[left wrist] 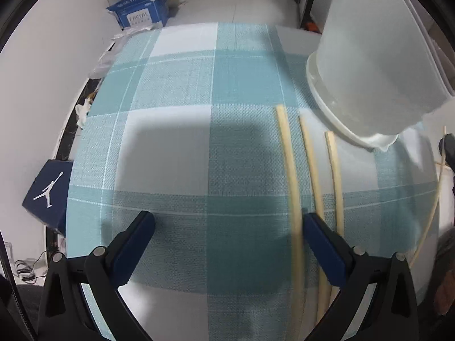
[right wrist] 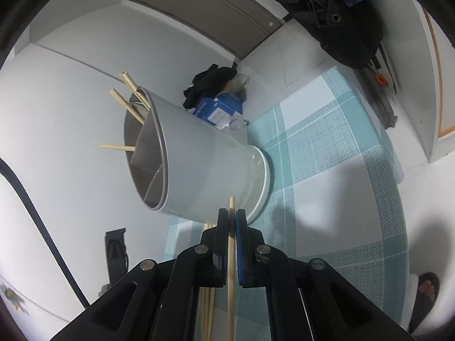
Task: Organize utensils
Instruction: 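Close the right gripper on one loose wooden chopstick, then lift the chopstick with the right gripper while the left gripper grasps another chopstick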
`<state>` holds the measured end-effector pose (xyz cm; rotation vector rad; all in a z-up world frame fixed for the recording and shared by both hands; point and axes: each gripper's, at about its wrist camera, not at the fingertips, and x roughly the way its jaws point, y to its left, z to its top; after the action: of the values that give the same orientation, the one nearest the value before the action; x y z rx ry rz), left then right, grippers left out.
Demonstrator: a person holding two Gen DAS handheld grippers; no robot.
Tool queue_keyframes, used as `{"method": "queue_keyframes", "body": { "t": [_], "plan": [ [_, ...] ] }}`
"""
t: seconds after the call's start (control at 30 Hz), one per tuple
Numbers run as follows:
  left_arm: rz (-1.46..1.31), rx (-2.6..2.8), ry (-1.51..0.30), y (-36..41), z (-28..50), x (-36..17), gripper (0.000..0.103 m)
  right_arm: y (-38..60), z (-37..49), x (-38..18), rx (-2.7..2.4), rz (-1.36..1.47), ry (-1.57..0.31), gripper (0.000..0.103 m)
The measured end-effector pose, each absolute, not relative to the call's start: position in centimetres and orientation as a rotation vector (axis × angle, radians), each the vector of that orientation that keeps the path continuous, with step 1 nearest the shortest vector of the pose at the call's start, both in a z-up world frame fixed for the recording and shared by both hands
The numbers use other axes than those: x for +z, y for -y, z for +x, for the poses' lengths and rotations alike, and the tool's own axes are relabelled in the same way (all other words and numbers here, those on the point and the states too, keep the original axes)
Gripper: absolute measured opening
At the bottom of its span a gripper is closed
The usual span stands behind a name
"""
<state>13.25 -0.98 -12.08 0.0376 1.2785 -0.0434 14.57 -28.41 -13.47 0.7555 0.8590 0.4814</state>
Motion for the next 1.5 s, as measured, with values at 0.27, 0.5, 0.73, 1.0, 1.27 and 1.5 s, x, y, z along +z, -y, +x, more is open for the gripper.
{"method": "queue_keyframes", "body": {
  "t": [0.27, 0.5, 0.73, 1.0, 1.27, 1.5],
  "plan": [
    [0.082, -0.081, -1.261, 1.9, 13.9, -11.4, 0.097, 28.1, 14.1, -13.1, 0.481, 0.734, -0.848, 0.004],
    [-0.019, -0.056, -1.253, 1.4, 16.1, -11.4, 0.078, 28.2, 14.1, -12.9, 0.471, 0.726, -0.842, 0.004],
    [-0.015, -0.047, -1.226, 2.1, 17.0, -11.0, 0.047, 28.4, 14.2, -12.8, 0.471, 0.733, -0.841, 0.004],
    [-0.122, -0.082, -1.248, 1.2, 17.2, -10.5, 0.003, 28.4, 14.6, -12.8, 0.473, 0.729, -0.841, 0.004],
    [-0.307, -0.081, -1.118, -1.0, 15.7, -7.5, 0.003, 28.2, 13.8, -11.5, 0.476, 0.671, -0.781, 0.004],
    [-0.35, -0.114, -0.942, -0.9, 12.8, -3.4, 0.003, 27.2, 11.8, -9.4, 0.466, 0.564, -0.702, 0.004]
  ]
}}
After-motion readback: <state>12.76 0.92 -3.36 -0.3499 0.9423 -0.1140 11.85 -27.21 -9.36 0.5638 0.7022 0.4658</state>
